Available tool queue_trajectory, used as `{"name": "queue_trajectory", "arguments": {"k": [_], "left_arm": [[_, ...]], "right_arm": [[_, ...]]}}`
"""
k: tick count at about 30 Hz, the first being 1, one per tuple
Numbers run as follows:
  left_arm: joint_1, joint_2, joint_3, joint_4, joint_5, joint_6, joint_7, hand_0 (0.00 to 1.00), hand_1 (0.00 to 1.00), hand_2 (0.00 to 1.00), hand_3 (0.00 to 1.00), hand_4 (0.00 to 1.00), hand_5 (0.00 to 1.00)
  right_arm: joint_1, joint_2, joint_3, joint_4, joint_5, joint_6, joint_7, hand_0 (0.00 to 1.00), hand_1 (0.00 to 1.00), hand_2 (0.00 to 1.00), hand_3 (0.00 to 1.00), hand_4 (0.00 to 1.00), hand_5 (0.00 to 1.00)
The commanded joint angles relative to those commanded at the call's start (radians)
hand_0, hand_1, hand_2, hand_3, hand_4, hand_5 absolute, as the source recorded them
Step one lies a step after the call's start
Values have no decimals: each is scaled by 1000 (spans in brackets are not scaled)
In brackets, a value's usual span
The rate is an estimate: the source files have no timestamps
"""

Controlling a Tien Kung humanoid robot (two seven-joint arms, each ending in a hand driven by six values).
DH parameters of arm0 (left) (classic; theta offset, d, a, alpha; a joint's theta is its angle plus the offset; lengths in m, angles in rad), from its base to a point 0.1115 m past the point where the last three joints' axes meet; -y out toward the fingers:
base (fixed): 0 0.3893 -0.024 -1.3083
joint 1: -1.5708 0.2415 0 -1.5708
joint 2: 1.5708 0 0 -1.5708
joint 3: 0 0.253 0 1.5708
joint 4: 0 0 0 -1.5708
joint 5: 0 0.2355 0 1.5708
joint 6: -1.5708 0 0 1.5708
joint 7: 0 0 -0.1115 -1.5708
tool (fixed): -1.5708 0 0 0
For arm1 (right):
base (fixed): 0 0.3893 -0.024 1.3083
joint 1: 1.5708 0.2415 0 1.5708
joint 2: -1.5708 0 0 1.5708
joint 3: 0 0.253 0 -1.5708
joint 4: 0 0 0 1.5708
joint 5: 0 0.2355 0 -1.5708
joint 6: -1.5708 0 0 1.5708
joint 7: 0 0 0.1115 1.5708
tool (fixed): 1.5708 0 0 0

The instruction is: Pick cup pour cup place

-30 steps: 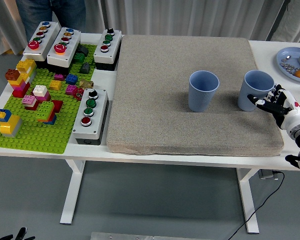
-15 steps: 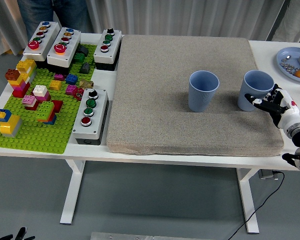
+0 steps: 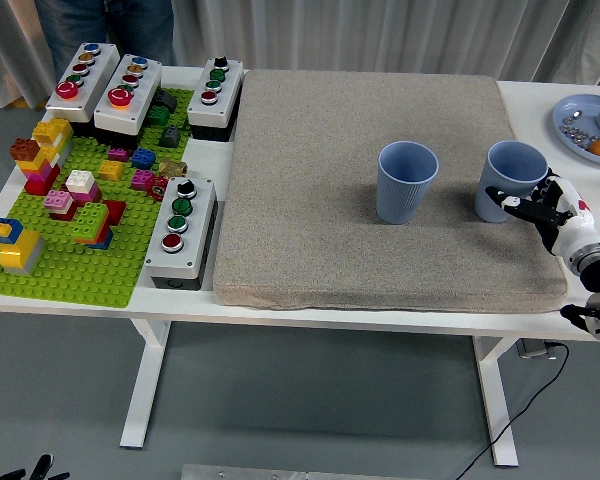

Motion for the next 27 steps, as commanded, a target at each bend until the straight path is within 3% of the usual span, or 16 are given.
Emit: {"name": "queue_trajectory", "arguments": {"k": [15, 16, 27], "left_arm": [[6, 2, 6, 0, -5, 0, -1, 710, 662, 733, 659, 465, 981], [7, 2, 6, 0, -6, 0, -1, 712, 663, 734, 661, 466, 982], [4, 2, 7, 0, -7, 0, -1, 711, 664, 734, 661, 466, 982]], "right_arm": [[-3, 3, -9, -1, 10, -13, 7, 922, 867, 936, 904, 832, 324], [-3, 3, -10, 0, 11, -14, 8, 909, 821, 837, 836, 829, 325], [2, 1, -20, 3, 23, -18, 12, 906, 805, 775, 801, 827, 324]]}}
